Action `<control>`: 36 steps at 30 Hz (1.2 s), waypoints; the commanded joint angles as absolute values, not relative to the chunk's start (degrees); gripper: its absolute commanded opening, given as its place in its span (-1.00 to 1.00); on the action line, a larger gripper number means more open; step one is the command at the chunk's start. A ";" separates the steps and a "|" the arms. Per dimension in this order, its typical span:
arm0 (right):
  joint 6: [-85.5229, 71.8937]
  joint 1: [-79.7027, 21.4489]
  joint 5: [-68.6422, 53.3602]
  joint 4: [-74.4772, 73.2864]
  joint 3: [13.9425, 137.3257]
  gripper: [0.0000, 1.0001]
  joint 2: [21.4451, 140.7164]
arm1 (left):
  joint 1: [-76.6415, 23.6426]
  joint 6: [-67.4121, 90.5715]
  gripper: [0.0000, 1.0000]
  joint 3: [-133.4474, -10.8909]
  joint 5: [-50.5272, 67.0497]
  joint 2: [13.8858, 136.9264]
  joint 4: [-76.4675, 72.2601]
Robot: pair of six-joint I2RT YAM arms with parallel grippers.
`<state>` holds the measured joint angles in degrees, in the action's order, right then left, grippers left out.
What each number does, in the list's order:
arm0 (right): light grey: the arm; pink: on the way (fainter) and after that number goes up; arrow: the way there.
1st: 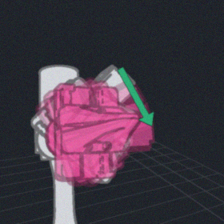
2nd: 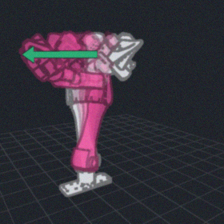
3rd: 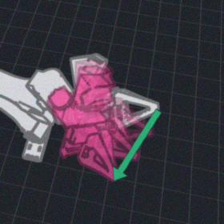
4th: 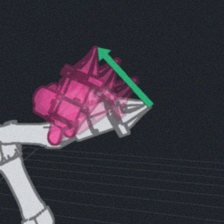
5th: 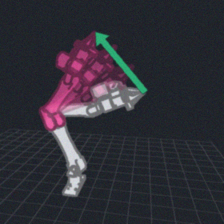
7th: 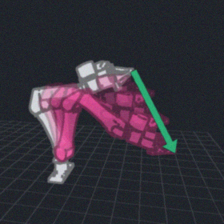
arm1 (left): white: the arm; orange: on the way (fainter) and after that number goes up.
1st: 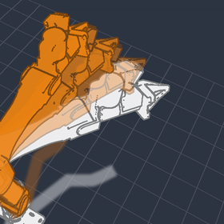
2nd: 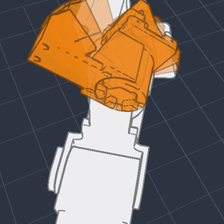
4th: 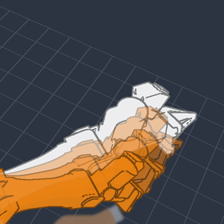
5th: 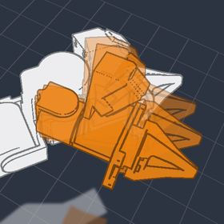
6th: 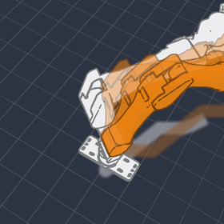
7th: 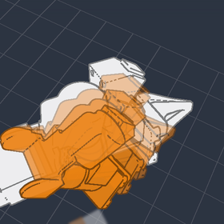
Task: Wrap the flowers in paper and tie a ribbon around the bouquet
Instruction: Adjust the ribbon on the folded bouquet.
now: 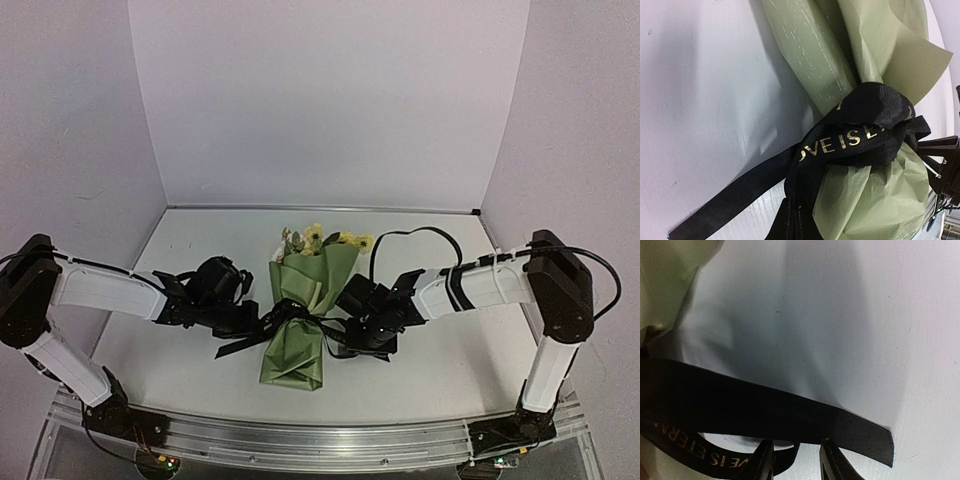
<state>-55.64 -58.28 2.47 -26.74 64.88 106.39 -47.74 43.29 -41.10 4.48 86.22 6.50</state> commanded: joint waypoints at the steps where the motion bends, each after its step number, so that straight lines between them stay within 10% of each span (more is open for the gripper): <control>1: -56.82 -58.65 3.44 -28.03 67.82 -0.45 108.30 | -47.29 42.37 -1.00 -40.73 2.12 83.82 6.13; 8: -55.65 -58.41 4.63 -27.88 68.60 -1.00 107.70 | -46.15 42.46 -1.00 -39.96 -1.78 81.00 6.95; 36: -47.40 -49.33 13.67 -36.61 53.32 -1.00 95.65 | -39.10 46.33 -1.00 -37.45 -9.53 83.15 10.67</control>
<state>-46.70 -53.60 6.55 -23.75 58.19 98.56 -42.34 43.86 -40.11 0.36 83.22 6.55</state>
